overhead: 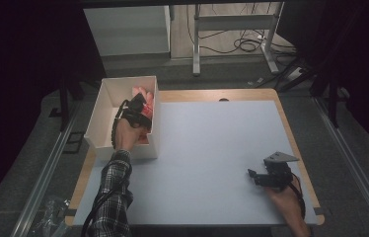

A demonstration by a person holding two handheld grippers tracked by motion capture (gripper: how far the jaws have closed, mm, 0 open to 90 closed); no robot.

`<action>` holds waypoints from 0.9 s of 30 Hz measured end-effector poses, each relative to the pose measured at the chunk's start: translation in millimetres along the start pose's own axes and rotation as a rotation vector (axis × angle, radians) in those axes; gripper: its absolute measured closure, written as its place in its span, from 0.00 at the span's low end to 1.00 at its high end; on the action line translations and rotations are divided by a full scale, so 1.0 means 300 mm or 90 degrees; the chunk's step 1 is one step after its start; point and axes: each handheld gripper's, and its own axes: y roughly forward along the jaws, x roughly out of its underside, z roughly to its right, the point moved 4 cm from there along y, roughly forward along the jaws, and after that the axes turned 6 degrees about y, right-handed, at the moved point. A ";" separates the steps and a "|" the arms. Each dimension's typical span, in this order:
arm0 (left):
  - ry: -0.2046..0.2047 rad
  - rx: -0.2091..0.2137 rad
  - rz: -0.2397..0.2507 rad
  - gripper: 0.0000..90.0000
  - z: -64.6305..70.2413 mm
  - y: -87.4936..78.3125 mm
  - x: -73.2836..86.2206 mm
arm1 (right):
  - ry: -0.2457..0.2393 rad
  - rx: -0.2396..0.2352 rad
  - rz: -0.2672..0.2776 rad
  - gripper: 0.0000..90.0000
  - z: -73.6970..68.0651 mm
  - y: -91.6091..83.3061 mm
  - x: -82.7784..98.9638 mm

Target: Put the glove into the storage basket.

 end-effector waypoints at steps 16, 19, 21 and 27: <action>0.003 0.038 -0.050 0.07 -0.017 0.033 0.000 | 0.000 0.000 0.000 0.27 0.000 0.000 0.000; -0.001 0.049 -0.034 0.04 -0.025 0.012 -0.001 | 0.000 0.000 0.000 0.27 0.000 0.000 0.000; -0.003 0.047 -0.023 0.04 -0.029 0.002 -0.002 | 0.000 0.000 0.000 0.27 0.000 0.000 0.000; 0.013 0.047 0.008 0.04 -0.025 -0.030 0.000 | 0.000 0.000 0.000 0.27 0.000 0.000 0.000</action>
